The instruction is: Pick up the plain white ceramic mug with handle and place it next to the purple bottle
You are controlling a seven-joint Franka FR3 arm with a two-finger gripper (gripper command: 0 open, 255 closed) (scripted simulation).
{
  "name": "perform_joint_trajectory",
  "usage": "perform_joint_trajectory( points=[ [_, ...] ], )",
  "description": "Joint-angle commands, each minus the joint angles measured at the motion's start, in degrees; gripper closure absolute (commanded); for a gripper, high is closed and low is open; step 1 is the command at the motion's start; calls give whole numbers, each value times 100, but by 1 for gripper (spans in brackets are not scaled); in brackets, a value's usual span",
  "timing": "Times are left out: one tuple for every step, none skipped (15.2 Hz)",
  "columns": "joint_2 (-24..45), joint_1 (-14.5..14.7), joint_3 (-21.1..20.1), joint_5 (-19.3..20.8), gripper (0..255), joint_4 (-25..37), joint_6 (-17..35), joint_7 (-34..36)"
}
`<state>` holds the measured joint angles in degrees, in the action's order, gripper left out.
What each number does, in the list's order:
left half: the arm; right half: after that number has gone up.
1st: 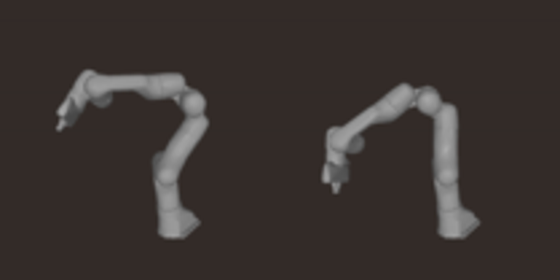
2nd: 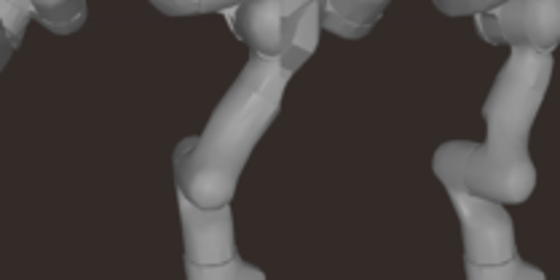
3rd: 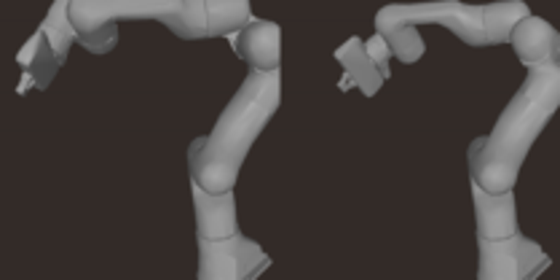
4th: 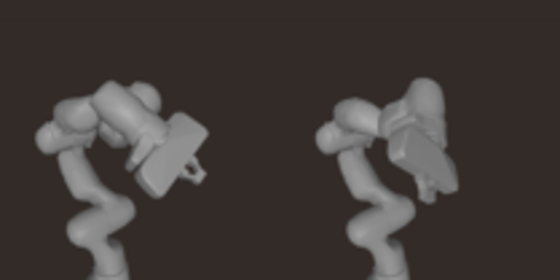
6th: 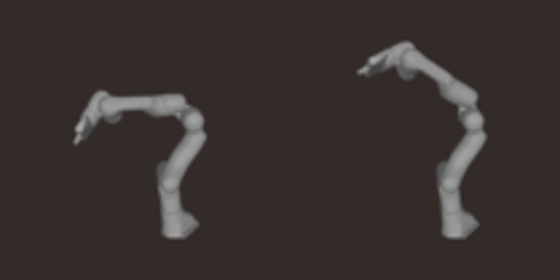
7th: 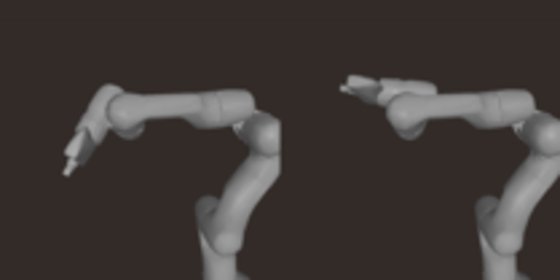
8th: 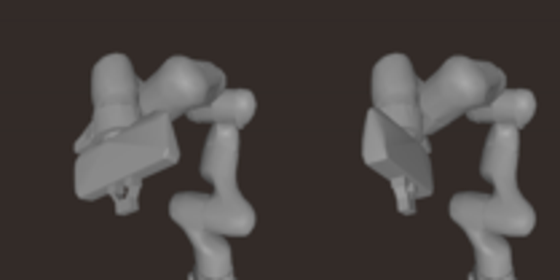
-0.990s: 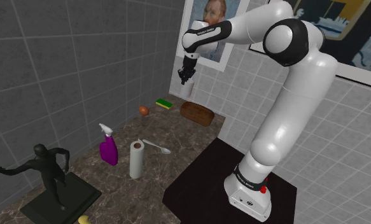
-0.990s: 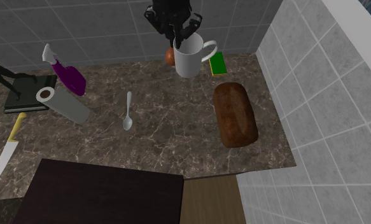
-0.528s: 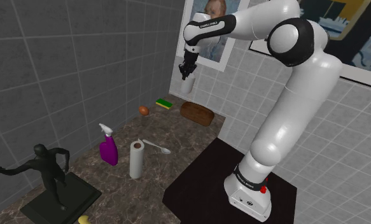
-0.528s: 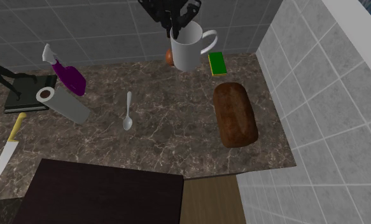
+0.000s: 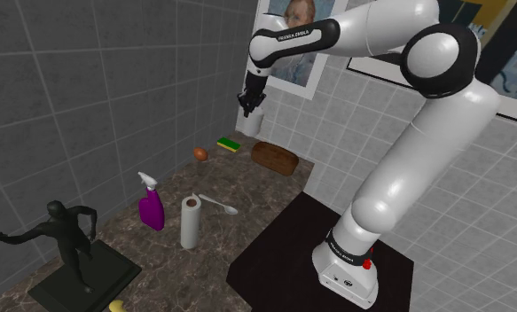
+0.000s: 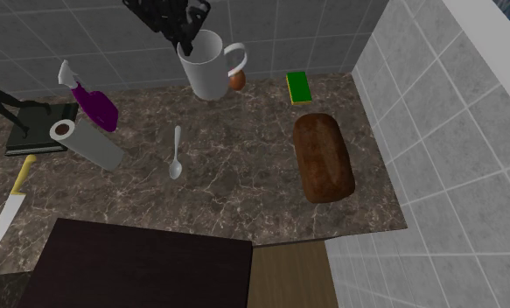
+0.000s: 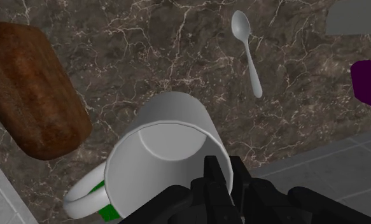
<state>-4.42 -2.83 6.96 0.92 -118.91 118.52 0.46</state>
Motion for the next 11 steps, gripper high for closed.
perform_joint_trajectory(
  points=[
    [-165,136,-166,32,255,-193,27,327],
    [-235,196,-243,40,255,-271,33,468],
    [-299,256,-322,45,255,-342,38,609],
    [-358,316,-401,48,255,-408,42,750],
    [-412,376,-482,49,255,-466,44,891],
    [-460,436,-564,47,255,-518,45,1032],
    [-503,496,-647,44,255,-564,45,1173],
    [-541,557,-731,39,255,-603,44,1315],
    [-572,618,-815,33,255,-635,42,1456],
    [-598,679,-900,26,255,-661,39,1598],
    [-618,740,-986,18,255,-681,35,1740]
  ],
)
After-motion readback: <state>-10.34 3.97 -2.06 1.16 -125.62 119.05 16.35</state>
